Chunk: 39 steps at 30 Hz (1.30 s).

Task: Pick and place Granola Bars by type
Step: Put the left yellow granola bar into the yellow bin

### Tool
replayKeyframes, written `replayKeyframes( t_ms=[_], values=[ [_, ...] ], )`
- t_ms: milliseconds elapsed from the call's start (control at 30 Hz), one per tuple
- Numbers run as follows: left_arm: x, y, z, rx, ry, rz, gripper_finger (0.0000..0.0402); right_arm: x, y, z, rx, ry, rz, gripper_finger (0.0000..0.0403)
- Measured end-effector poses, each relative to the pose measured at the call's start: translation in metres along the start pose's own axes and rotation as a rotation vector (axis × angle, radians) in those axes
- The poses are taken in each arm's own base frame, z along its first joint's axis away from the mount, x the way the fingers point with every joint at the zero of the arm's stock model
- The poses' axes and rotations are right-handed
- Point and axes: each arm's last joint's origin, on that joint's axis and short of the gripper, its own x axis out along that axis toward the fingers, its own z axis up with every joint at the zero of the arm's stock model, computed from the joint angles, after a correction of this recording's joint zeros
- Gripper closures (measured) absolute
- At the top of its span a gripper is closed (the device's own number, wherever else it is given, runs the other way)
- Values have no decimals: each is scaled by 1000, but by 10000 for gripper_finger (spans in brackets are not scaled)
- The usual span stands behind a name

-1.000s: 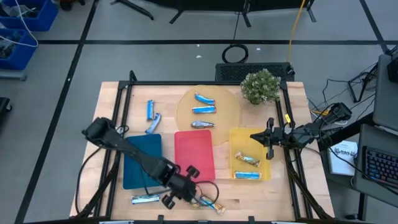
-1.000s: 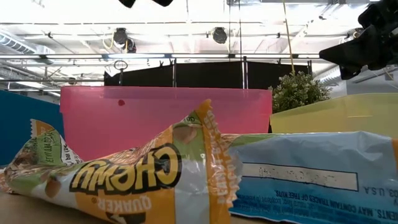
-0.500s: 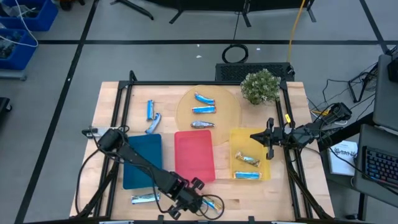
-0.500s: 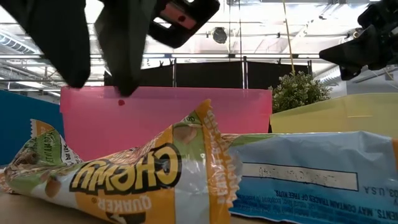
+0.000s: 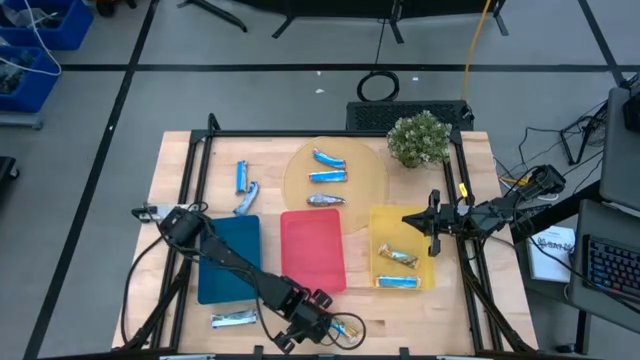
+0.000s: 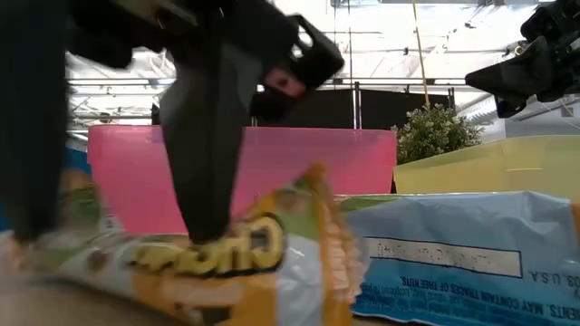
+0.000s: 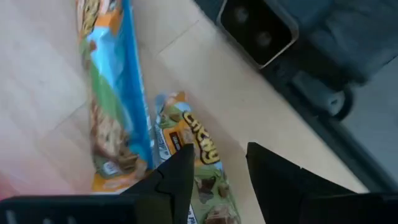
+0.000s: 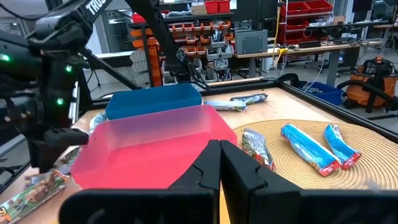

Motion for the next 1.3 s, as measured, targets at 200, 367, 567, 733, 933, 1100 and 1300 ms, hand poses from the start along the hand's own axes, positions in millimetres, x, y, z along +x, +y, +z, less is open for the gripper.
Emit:
replayKeyframes(
  t_ms=[200, 367, 567, 733, 933, 1100, 1300],
  values=[
    [2, 6, -2, 7, 5, 9, 245, 0, 0, 0, 0, 0, 0, 403],
    [-11, 4, 1, 40, 3, 39, 245, 0, 0, 0, 0, 0, 0, 403],
    [-27, 4, 4, 23, 3, 110, 245, 0, 0, 0, 0, 0, 0, 403],
    [-19, 13, -2, -39, 27, 108, 245, 0, 0, 0, 13, 0, 0, 403],
    [-7, 17, -7, -80, 52, 60, 245, 0, 0, 0, 22, 0, 0, 403],
    [-3, 17, -8, -124, 46, 26, 245, 0, 0, 0, 21, 1, 1, 403],
    [-3, 17, -8, -172, 44, 22, 245, 0, 0, 0, 19, 1, 1, 403]
  ],
)
